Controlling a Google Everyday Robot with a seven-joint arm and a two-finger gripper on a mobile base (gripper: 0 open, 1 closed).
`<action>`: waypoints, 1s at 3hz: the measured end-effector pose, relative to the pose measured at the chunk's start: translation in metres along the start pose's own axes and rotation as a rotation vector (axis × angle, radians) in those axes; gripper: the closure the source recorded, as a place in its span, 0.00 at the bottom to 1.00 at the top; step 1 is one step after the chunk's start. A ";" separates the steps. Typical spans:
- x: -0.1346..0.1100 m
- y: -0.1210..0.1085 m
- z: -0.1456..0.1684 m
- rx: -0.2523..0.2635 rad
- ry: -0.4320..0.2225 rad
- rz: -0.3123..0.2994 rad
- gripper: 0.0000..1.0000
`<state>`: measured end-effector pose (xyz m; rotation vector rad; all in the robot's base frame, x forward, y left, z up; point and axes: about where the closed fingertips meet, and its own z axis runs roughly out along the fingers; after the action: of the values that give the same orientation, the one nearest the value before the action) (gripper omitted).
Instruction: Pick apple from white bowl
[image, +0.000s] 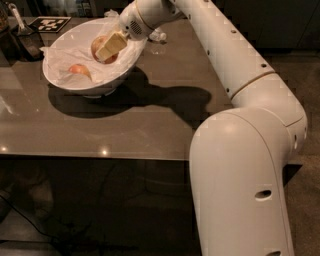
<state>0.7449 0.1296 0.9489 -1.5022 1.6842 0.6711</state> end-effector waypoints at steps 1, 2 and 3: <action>-0.011 0.000 -0.013 0.008 -0.015 -0.006 1.00; -0.028 0.003 -0.031 0.022 -0.033 -0.030 1.00; -0.053 0.010 -0.055 0.053 -0.023 -0.077 1.00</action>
Offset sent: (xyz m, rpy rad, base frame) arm -0.0142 -0.0205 0.0776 0.0439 -0.0896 -0.0030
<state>0.7253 0.1181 1.0223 -1.5090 1.6060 0.5958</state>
